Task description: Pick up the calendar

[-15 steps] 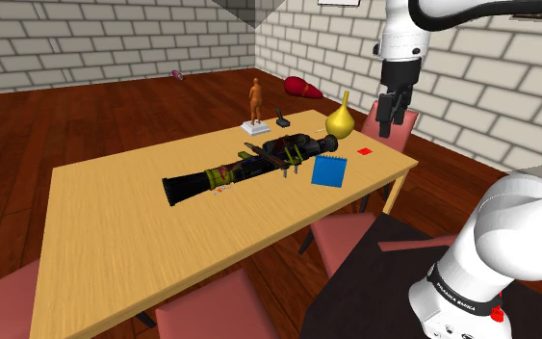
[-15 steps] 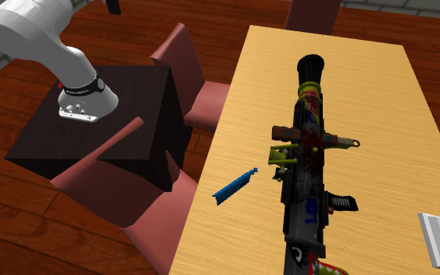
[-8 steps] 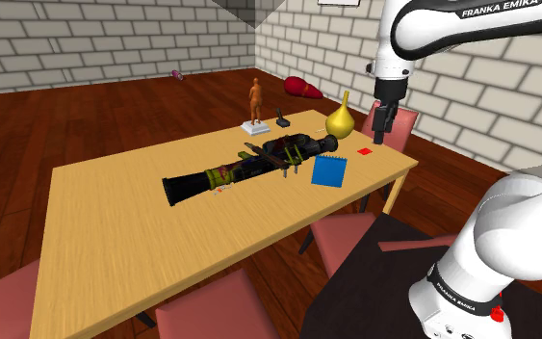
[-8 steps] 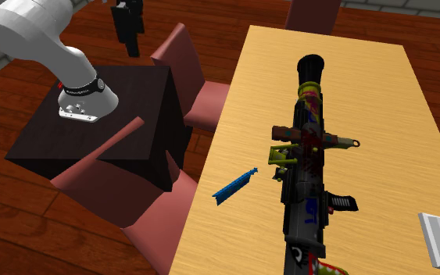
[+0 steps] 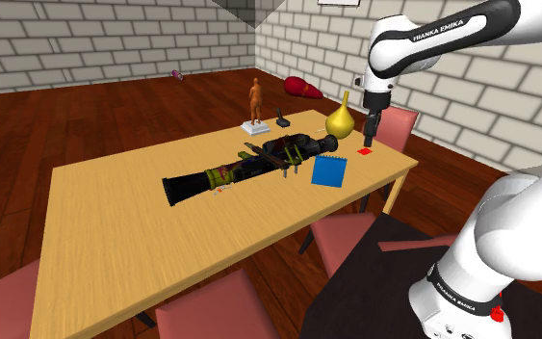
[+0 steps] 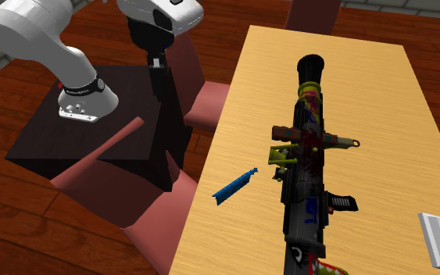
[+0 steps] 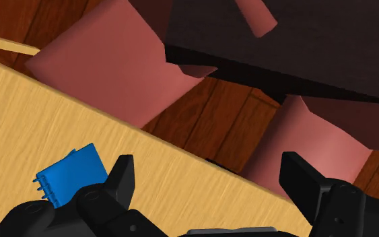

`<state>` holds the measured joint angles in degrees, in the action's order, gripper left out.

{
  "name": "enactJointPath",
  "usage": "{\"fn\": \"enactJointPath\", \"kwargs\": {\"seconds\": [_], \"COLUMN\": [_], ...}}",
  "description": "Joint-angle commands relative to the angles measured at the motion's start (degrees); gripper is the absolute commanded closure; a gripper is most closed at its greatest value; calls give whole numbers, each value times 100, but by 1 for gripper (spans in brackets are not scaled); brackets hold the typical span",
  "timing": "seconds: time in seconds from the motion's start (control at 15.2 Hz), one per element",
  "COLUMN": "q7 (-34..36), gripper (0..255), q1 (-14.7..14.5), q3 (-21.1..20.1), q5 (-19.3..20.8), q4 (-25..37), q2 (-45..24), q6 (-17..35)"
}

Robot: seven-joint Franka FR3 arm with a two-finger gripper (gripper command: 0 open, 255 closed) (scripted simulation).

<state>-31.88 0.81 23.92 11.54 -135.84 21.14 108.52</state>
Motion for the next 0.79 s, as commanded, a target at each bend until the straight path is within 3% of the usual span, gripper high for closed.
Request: {"fn": "enactJointPath", "kwargs": {"seconds": [0.0,0.4,0.73], "q7": [-417,-1794,-2983], "gripper": [0,0,0], "q1": [-47,-123,100], "q3": [231,720,738], "q5": [-101,-840,-1733], "q4": [123,823,1652], "q2": [-450,-1944,-3277], "q6": [348,1052,1336]}}
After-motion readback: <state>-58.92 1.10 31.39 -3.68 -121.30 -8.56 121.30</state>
